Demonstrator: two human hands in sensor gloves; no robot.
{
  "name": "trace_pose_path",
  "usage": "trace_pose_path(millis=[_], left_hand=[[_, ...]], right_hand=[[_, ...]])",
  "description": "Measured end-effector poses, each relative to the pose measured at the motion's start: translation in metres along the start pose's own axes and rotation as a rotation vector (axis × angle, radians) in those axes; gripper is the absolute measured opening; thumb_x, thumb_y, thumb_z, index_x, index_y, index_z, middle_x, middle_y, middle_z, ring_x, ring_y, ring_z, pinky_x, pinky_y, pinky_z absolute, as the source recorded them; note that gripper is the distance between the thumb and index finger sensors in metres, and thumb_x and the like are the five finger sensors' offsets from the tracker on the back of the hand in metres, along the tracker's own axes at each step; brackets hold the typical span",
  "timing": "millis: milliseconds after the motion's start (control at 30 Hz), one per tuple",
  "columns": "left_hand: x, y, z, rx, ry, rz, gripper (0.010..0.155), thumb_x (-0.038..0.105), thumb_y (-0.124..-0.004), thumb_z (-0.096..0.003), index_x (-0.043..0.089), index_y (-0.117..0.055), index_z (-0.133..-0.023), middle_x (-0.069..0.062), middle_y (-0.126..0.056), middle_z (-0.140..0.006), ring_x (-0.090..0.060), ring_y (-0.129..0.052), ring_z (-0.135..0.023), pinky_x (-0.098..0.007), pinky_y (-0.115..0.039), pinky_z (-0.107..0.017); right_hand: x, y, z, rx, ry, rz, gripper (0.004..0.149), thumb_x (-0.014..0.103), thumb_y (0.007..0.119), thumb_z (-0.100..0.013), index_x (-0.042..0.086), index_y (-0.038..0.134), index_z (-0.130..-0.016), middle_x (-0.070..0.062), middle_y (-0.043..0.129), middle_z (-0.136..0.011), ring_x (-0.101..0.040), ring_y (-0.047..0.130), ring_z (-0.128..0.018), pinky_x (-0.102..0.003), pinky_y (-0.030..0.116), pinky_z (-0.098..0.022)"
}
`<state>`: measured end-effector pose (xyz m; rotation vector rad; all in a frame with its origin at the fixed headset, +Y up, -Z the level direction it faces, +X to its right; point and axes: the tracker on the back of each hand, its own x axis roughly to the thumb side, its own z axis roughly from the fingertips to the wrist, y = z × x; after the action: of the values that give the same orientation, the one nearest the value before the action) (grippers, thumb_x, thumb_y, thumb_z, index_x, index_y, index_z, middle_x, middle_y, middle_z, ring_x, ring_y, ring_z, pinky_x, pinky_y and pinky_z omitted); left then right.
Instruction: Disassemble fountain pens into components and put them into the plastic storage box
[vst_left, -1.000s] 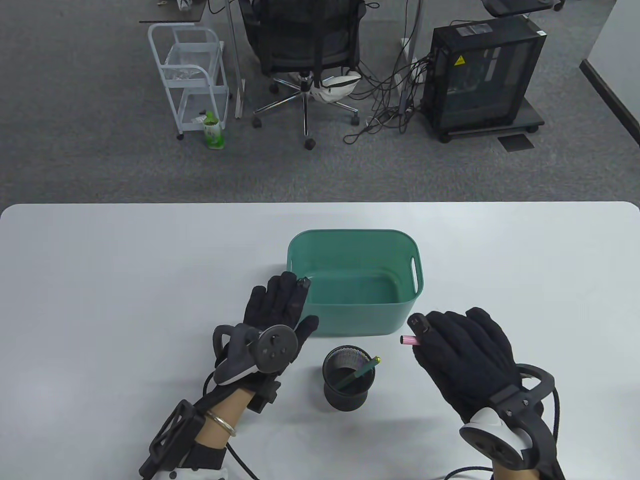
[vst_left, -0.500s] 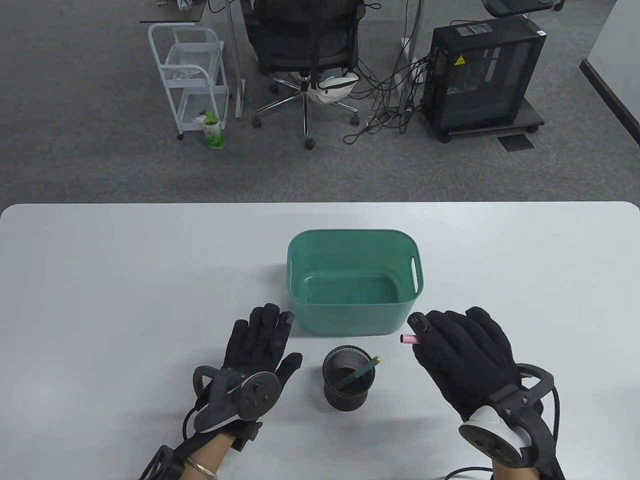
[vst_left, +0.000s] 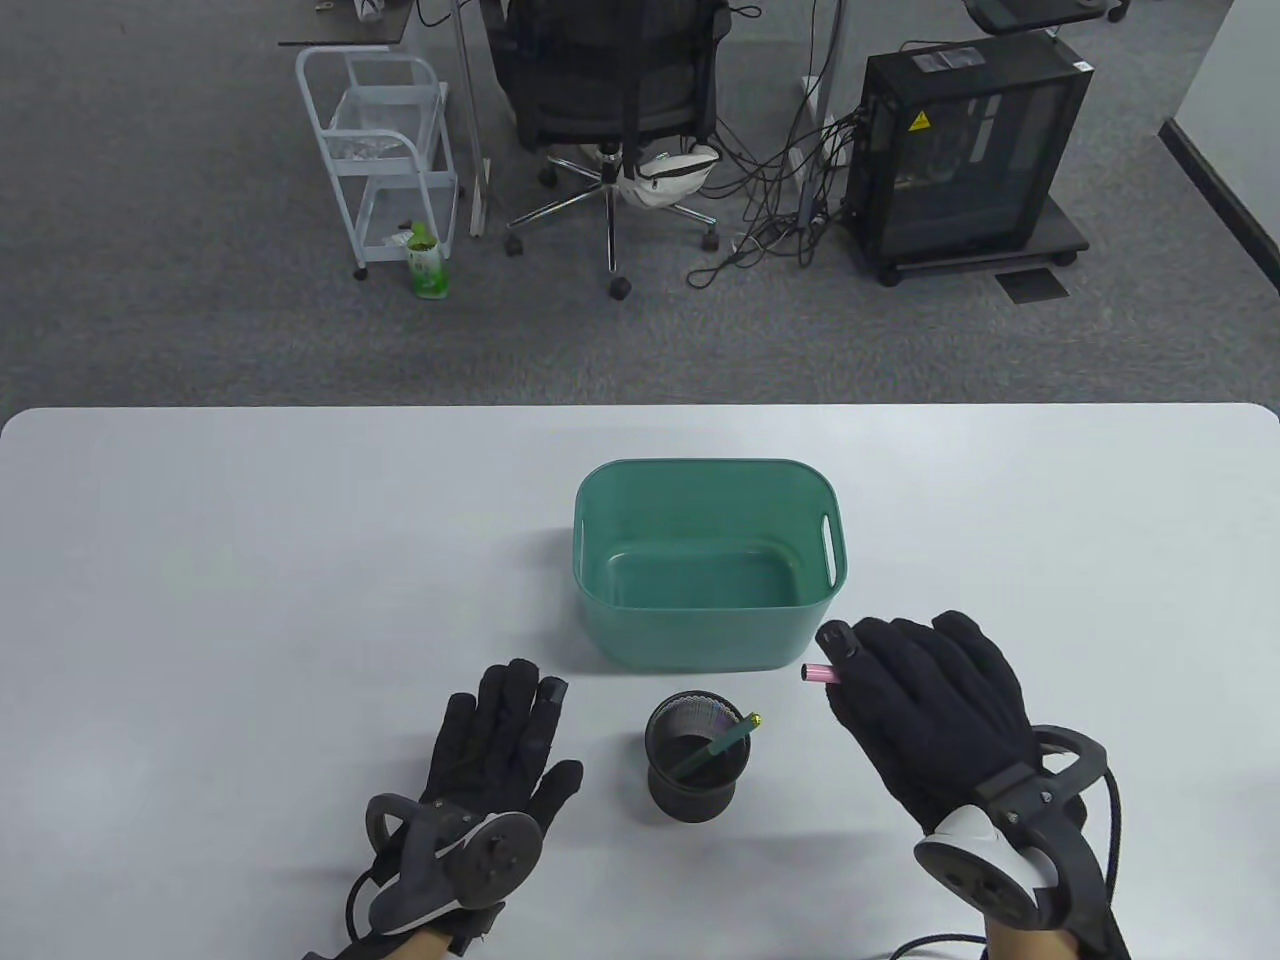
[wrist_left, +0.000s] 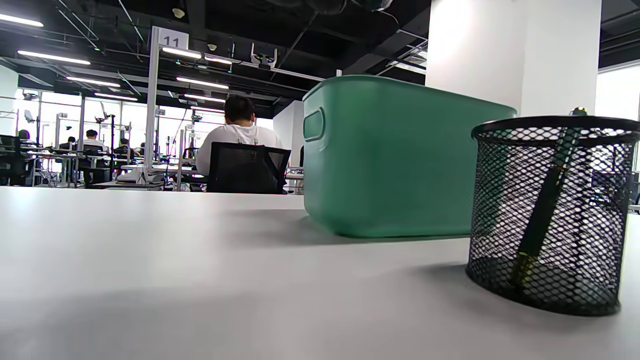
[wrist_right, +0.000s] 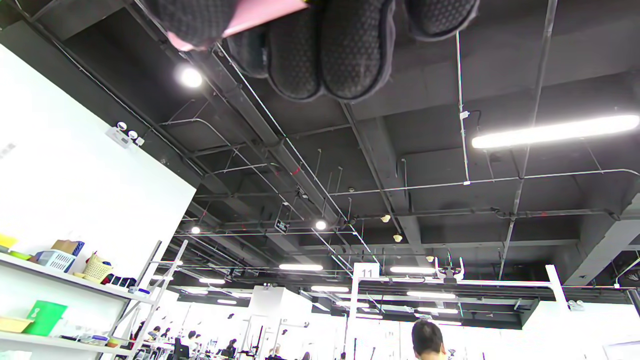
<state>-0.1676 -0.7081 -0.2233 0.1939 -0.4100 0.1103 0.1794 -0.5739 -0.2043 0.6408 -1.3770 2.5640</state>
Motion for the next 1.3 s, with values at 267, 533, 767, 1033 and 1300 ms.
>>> trace_pose_path(millis=[267,533,767,1033,1300], left_hand=[[0.002,0.0,0.001,-0.001,-0.025,-0.009,0.073,0.053,-0.042,-0.0679,0.013,-0.034,-0.128,-0.018,-0.033,-0.134,-0.039,-0.033,-0.122,-0.054,-0.024,-0.088],[0.001,-0.001,0.001,-0.02,-0.032,-0.021,0.072,0.053,-0.042,-0.0679,0.013,-0.034,-0.128,-0.017,-0.032,-0.134,-0.039,-0.032,-0.123,-0.054,-0.023,-0.088],[-0.001,-0.007,-0.001,-0.05,-0.033,-0.015,0.073,0.053,-0.042,-0.0677,0.013,-0.033,-0.128,-0.017,-0.031,-0.134,-0.039,-0.032,-0.123,-0.054,-0.023,-0.088],[0.003,-0.007,0.0,-0.051,-0.078,-0.011,0.073,0.054,-0.043,-0.0675,0.014,-0.034,-0.128,-0.017,-0.031,-0.134,-0.038,-0.032,-0.123,-0.053,-0.023,-0.088],[0.003,-0.009,0.001,-0.057,-0.092,-0.009,0.073,0.054,-0.044,-0.0675,0.014,-0.033,-0.128,-0.016,-0.032,-0.134,-0.038,-0.032,-0.123,-0.053,-0.023,-0.088]], right_hand=[[-0.003,0.006,0.0,0.028,0.012,0.015,0.045,0.049,0.069,-0.055,0.035,0.079,-0.097,0.008,0.085,-0.091,-0.013,0.087,-0.081,-0.046,0.062,-0.076],[-0.003,0.017,0.001,0.078,0.008,0.024,0.045,0.049,0.069,-0.055,0.035,0.079,-0.097,0.008,0.086,-0.091,-0.013,0.087,-0.081,-0.046,0.062,-0.076],[0.0,0.034,0.001,0.141,0.001,0.031,0.046,0.048,0.068,-0.055,0.034,0.08,-0.097,0.008,0.086,-0.09,-0.013,0.087,-0.081,-0.046,0.062,-0.076],[-0.008,0.081,-0.022,0.321,0.043,-0.069,0.045,0.048,0.069,-0.055,0.035,0.08,-0.097,0.009,0.086,-0.091,-0.012,0.087,-0.081,-0.046,0.062,-0.076],[-0.024,0.136,-0.055,0.479,0.115,-0.047,0.044,0.048,0.071,-0.054,0.037,0.08,-0.095,0.011,0.086,-0.091,-0.012,0.086,-0.082,-0.046,0.061,-0.077]])
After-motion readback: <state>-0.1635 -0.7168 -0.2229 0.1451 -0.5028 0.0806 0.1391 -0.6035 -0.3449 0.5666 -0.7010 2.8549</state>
